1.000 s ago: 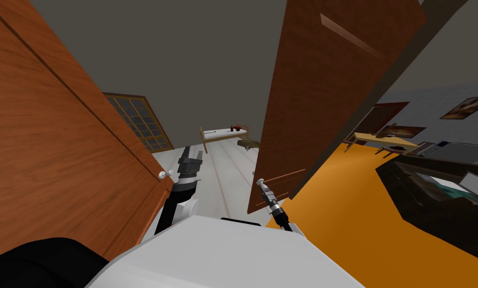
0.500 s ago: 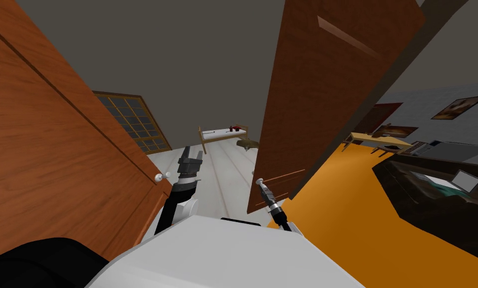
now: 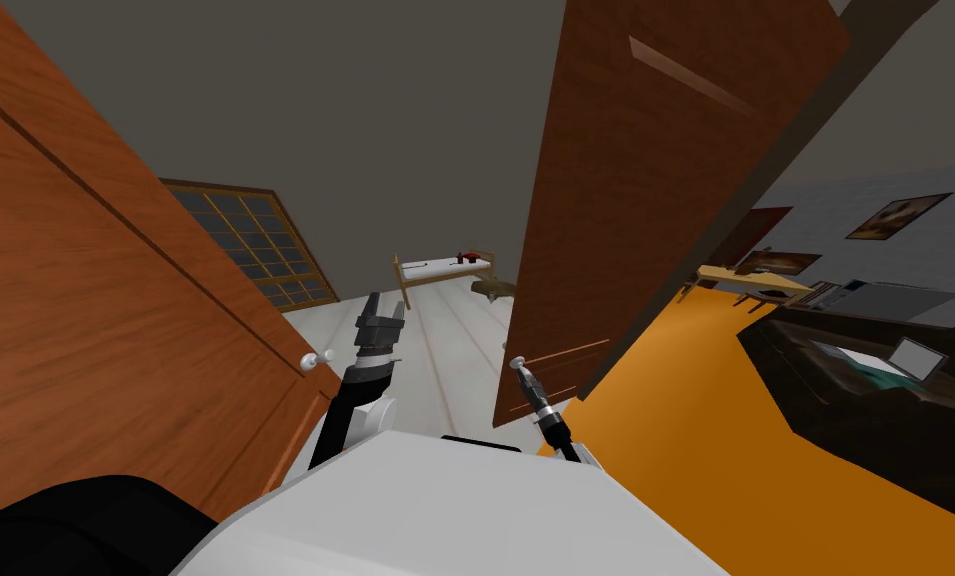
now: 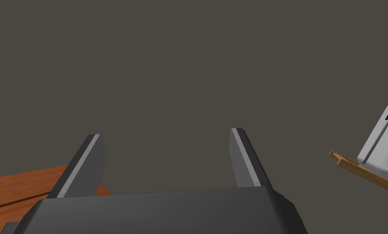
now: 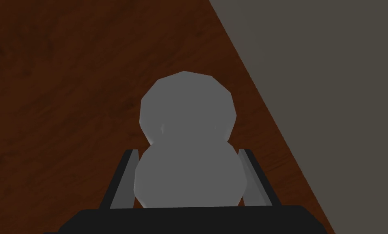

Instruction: Push the door open

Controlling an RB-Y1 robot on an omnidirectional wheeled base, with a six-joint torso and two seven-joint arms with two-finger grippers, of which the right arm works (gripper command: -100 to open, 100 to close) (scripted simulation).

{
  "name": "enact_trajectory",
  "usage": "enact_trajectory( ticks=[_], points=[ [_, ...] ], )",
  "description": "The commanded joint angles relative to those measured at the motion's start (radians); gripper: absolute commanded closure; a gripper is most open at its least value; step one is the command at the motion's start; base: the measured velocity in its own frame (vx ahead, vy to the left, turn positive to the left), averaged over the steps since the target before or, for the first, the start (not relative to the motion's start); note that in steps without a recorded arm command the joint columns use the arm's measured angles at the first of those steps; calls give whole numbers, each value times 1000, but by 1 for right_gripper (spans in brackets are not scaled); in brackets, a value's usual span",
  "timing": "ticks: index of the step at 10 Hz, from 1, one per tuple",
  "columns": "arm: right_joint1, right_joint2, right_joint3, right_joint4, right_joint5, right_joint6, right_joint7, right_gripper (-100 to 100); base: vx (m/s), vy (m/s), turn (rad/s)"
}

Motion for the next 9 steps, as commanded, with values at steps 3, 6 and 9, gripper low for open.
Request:
enact_trajectory(
  ticks=[3, 6, 9],
  points=[
    [-11, 1, 8, -2, -31, 7, -96, 100, 36, 12, -28],
    [-19, 5, 21, 5, -56, 10, -172, 100, 46, 23, -39],
    [-28, 10, 34, 13, -85, 12, -241, 100, 43, 14, -38]
  ],
)
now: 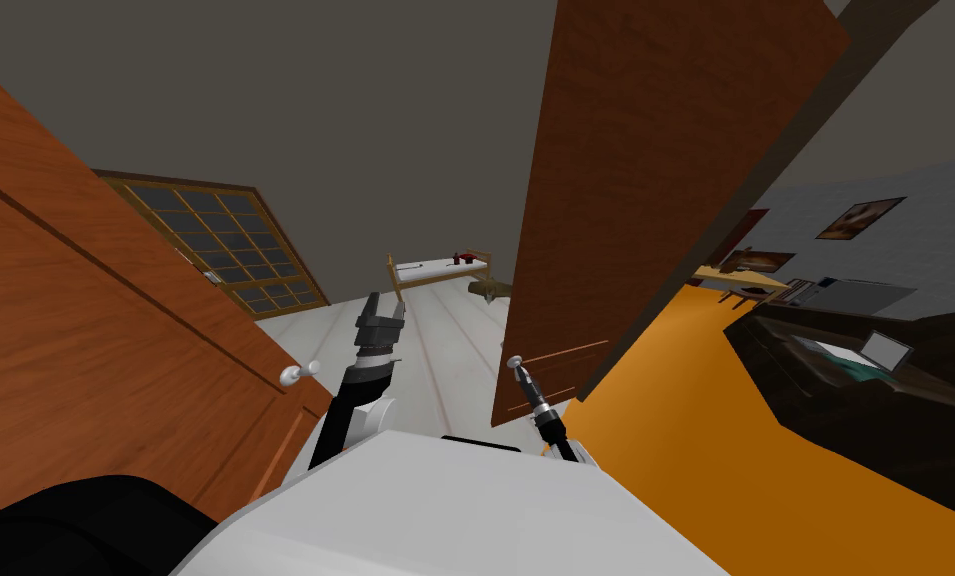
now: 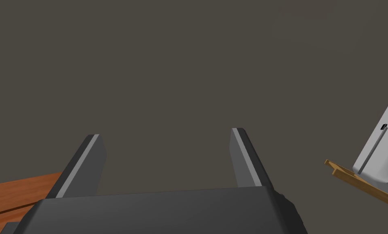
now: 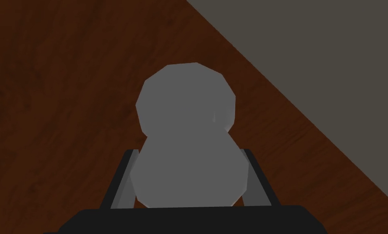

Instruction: Push the door open

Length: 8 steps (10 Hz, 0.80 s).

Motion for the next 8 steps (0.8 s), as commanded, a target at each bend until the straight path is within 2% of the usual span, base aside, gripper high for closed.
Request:
enact_trajectory(
  ticks=[1, 7, 8],
  points=[
    [-10, -2, -2, 5, -12, -1, -39, 100, 48, 20, -26],
    [-28, 9, 26, 21, -70, 5, -197, 100, 46, 17, -38],
    [-28, 9, 26, 21, -70, 5, -204, 100, 40, 20, -21]
  ],
)
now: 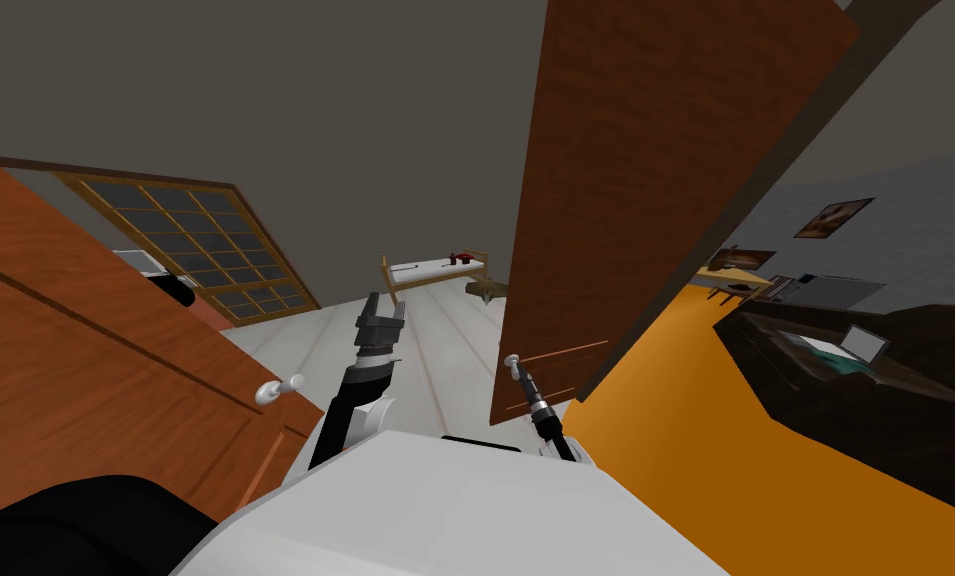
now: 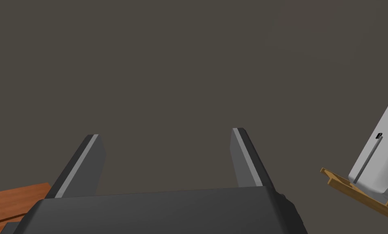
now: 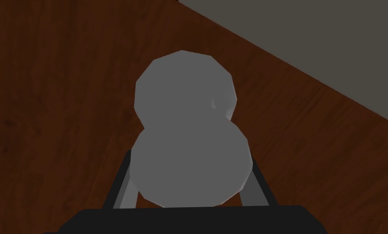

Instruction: Push the door open

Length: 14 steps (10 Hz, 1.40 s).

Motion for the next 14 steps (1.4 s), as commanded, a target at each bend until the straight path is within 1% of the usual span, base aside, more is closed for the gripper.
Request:
enact_trajectory(
  ticks=[1, 2, 3, 4, 5, 6, 7, 8, 9, 10, 11, 12, 13, 14],
  points=[
    [-11, 2, 4, 10, -20, -1, -50, 100, 51, 21, -52],
    [-16, 4, 11, 14, -35, 0, -76, 100, 78, 32, -62],
    [-16, 4, 11, 14, -35, 0, -93, 100, 50, 20, -23],
    [-20, 7, 19, 18, -50, 1, -127, 100, 42, 18, -41],
    [-20, 7, 19, 18, -50, 1, -135, 100, 35, 13, -24],
    [-25, 10, 26, 23, -65, 3, -175, 100, 37, 16, -45],
    [-30, 13, 34, 27, -81, 4, -201, 100, 59, 32, -78],
    [-30, 13, 34, 27, -81, 4, -218, 100, 48, 23, -28],
    [-35, 16, 41, 31, -96, 6, -252, 100, 46, 20, -41],
    [-35, 16, 41, 31, -96, 6, -260, 100, 40, 18, -20],
    [-40, 19, 49, 36, -112, 7, -300, 100, 50, 19, -45],
    [-45, 21, 57, 40, -127, 9, -325, 100, 68, 34, -74],
    [-45, 21, 57, 40, -127, 9, -343, 100, 51, 25, -26],
    [-50, 24, 64, 45, -143, 10, -378, 100, 53, 20, -39]
  ],
)
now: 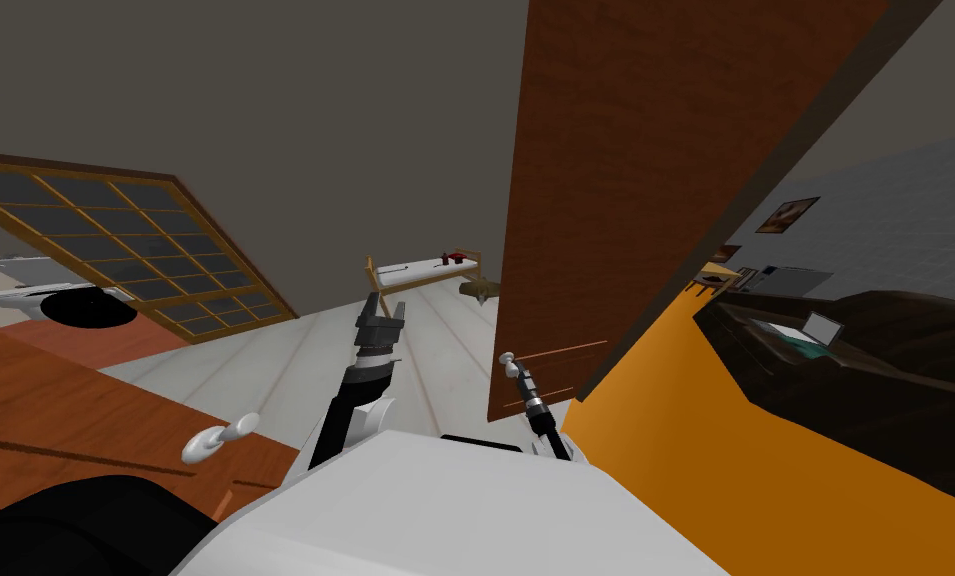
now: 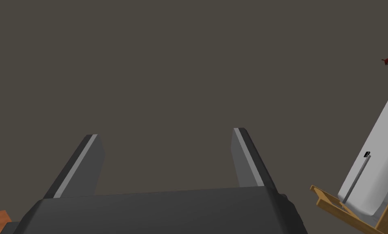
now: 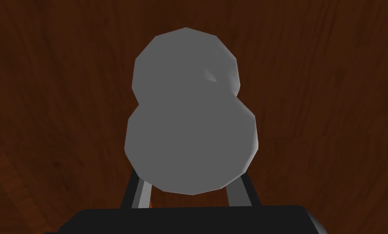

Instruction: Push the door open

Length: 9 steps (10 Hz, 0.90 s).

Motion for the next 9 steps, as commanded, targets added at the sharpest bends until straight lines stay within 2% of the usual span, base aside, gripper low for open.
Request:
enact_trajectory(
  ticks=[1, 3, 6, 7, 8, 9],
  points=[
    [-6, 2, 3, -6, -8, -4, -30, 100, 40, 16, -19],
    [-16, 8, 19, 3, -39, -1, -95, 100, 49, 23, -59],
    [-21, 11, 26, 7, -55, 1, -156, 100, 44, 20, -29],
    [-26, 15, 34, 12, -70, 2, -193, 100, 34, 30, -47],
    [-26, 15, 34, 12, -70, 2, -197, 100, 33, 28, -19],
    [-30, 18, 41, 16, -85, 4, -239, 100, 46, 31, -49]
  ],
)
